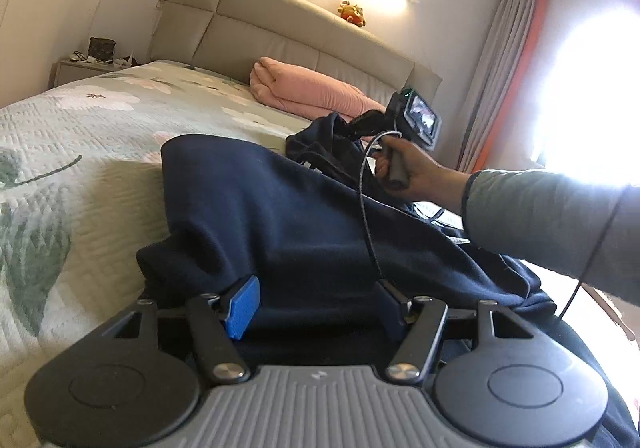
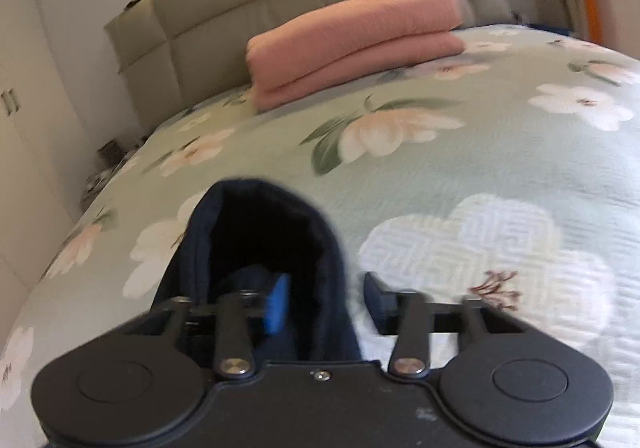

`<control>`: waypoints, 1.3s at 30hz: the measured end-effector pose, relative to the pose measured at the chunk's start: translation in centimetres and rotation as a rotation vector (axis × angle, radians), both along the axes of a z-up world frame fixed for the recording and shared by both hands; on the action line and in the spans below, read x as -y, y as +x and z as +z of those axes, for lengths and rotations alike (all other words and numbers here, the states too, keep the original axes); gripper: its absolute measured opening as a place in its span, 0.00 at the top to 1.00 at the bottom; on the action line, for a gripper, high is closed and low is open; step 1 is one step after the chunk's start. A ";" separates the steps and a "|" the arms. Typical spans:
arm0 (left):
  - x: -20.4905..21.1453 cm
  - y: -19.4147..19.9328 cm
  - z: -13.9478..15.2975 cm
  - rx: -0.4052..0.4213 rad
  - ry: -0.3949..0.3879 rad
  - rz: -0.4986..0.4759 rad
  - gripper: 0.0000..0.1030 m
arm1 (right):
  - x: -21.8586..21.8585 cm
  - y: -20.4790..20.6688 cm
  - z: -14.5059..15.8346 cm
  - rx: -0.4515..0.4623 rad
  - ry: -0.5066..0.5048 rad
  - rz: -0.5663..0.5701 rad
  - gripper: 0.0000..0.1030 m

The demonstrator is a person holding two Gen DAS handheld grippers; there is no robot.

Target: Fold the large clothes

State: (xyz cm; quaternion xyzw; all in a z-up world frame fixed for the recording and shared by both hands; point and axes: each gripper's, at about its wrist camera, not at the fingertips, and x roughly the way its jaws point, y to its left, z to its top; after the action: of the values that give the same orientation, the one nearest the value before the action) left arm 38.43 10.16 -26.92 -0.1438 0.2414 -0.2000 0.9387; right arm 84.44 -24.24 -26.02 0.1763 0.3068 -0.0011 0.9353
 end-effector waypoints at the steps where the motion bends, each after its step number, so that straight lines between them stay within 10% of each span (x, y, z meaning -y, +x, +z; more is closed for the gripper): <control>1: -0.1 -0.1 -0.1 -0.001 -0.001 0.001 0.36 | -0.5 -0.3 0.2 0.010 -0.033 0.003 0.93; 9: 0.1 0.2 -0.1 -0.020 0.012 0.006 0.36 | -3.4 -10.8 10.5 0.337 -0.229 0.044 0.93; 18: -0.3 0.0 2.8 -0.102 0.000 0.022 0.41 | -4.6 -37.6 21.8 0.576 -0.306 0.291 0.93; 23: -3.4 -4.1 8.5 -0.028 -0.075 0.087 0.33 | -4.4 -50.0 19.0 0.488 -0.342 0.412 0.82; 26: -3.7 -5.1 10.3 -0.024 -0.036 0.064 0.27 | -4.8 -55.2 14.2 0.341 -0.447 0.508 0.17; 31: -1.5 -3.5 11.5 -0.078 0.042 -0.007 0.26 | -2.4 -58.6 8.5 0.143 -0.389 0.398 0.19; 39: 6.9 6.0 10.8 -0.224 -0.032 -0.161 0.18 | 0.3 -52.3 7.2 0.044 -0.118 0.260 0.19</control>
State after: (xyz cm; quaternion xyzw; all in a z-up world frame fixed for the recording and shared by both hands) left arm 44.40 3.27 -16.13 -0.1601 0.3520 -0.2614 0.8844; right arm 32.15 -24.50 -18.79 0.0797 0.3059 0.1058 0.9428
